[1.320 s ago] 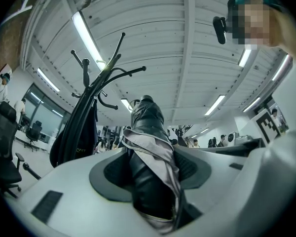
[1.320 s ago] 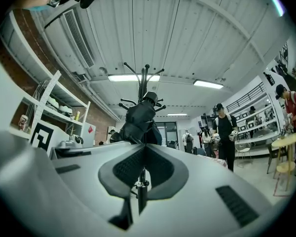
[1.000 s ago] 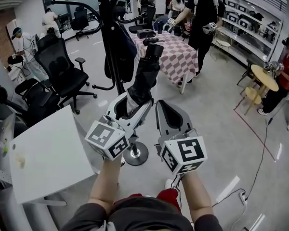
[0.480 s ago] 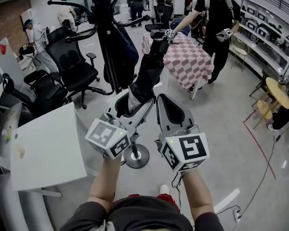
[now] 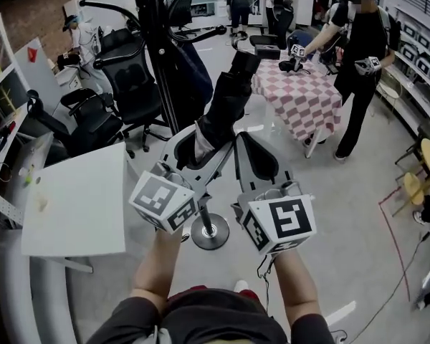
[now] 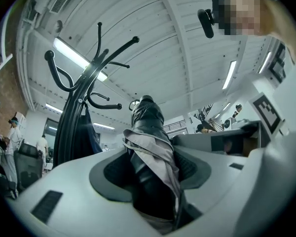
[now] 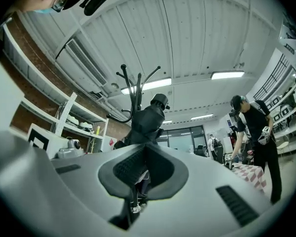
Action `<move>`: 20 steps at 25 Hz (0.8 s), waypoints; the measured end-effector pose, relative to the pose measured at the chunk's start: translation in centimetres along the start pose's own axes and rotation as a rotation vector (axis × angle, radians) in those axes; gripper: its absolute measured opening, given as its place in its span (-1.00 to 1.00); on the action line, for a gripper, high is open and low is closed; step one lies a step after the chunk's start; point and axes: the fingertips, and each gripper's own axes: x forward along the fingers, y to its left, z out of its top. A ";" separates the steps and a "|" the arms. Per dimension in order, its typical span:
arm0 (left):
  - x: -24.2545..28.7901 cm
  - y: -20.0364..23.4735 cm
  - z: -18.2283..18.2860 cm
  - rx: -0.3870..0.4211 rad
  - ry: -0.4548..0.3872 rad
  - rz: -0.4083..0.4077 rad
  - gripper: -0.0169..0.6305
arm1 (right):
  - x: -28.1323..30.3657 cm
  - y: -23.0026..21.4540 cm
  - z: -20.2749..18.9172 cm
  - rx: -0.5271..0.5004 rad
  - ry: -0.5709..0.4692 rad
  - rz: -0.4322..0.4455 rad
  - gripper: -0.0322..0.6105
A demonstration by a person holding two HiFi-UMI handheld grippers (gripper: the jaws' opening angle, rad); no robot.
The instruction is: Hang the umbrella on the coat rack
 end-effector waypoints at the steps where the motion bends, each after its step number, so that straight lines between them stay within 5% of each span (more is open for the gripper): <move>1: 0.4 -0.1 0.0 0.005 0.002 0.013 -0.23 | 0.1 -0.4 0.1 0.002 -0.002 0.013 -0.85; 20: 1.8 1.9 0.9 0.107 0.054 0.226 -0.23 | 2.7 -1.4 1.2 0.079 -0.055 0.226 -0.85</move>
